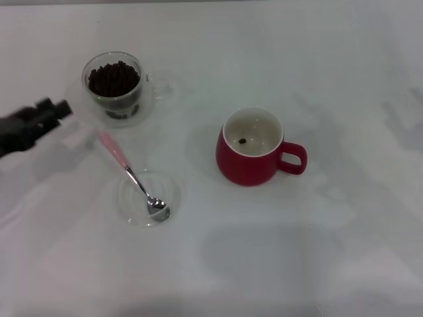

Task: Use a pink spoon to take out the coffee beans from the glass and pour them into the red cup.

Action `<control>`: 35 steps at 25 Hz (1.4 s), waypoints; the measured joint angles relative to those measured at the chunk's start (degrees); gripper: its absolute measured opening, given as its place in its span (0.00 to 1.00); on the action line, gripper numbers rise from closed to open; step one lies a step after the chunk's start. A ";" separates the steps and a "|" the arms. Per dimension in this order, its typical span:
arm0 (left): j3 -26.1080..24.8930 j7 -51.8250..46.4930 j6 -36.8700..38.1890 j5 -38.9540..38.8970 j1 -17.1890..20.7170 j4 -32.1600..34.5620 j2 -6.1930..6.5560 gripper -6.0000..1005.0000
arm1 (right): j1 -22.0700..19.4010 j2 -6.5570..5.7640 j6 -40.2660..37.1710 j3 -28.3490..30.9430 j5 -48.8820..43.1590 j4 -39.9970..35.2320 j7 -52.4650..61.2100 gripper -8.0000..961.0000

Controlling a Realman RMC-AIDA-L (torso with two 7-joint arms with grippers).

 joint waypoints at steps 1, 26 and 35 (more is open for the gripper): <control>-1.12 1.32 1.23 -0.02 0.38 1.10 -0.01 0.52 | -0.01 -0.02 -0.45 0.03 0.04 -0.02 -0.14 0.77; -29.09 38.32 5.98 -10.46 5.19 -0.27 -2.01 0.51 | -0.01 0.30 -1.21 -0.96 -0.31 0.90 -4.72 0.76; -29.29 49.68 3.97 -15.11 4.49 -10.59 -2.08 0.51 | -0.15 0.29 -0.31 -1.11 -0.37 0.83 -6.14 0.76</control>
